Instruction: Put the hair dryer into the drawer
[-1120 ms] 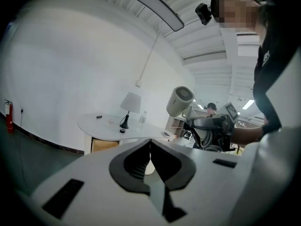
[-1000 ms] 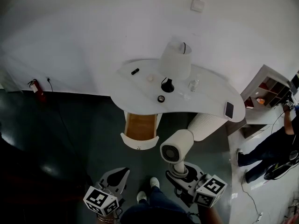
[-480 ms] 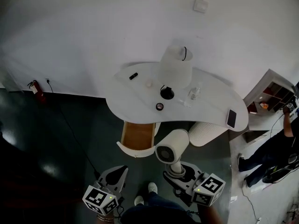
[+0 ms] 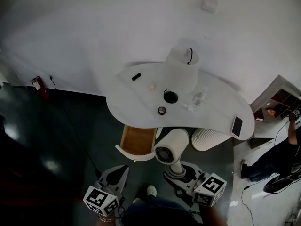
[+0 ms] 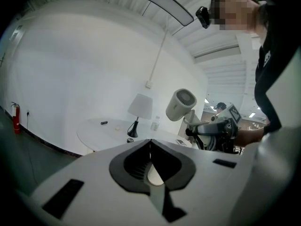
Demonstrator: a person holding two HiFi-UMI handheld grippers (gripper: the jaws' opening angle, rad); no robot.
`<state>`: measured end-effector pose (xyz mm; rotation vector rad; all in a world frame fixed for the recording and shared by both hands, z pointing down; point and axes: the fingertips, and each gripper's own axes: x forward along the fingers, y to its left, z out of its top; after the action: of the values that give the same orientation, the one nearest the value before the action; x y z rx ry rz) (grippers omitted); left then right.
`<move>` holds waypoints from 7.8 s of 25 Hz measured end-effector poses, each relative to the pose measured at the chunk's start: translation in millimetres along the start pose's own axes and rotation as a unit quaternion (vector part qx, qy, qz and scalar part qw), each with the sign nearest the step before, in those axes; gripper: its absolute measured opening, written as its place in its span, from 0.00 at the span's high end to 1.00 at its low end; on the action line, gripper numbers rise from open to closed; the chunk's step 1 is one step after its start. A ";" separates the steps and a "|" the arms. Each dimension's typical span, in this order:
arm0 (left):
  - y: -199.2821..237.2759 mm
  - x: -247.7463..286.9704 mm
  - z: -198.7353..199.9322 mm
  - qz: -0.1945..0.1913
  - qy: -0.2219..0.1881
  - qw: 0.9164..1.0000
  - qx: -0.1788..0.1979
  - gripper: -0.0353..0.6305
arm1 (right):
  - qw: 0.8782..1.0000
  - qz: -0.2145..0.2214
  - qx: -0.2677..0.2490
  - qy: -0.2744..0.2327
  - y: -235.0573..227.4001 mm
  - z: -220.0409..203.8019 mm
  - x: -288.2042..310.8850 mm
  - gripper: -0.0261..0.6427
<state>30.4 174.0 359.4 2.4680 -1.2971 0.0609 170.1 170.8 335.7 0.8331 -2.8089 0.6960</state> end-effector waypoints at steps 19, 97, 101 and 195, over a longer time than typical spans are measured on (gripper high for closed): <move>7.1 27.3 -0.7 0.056 0.005 0.998 -0.018 0.92 | 0.999 0.036 0.020 0.024 -38.1 -4.9 4.5 0.63; 232.5 89.8 11.1 -0.153 0.137 0.979 0.001 0.92 | 0.970 -0.103 0.072 0.209 -33.9 -47.7 215.0 0.63; 238.7 89.1 7.9 -0.137 0.141 0.980 0.004 0.92 | 0.966 -0.088 0.079 0.231 -36.8 -64.0 218.1 0.63; 282.1 130.9 -97.3 -0.032 0.217 0.973 -0.075 0.92 | 0.837 -0.187 0.033 0.513 -210.9 -215.6 298.5 0.62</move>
<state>-108.9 -44.3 557.3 2.2013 -0.9924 0.4439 33.0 -29.6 683.7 0.6794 -1.6151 0.8309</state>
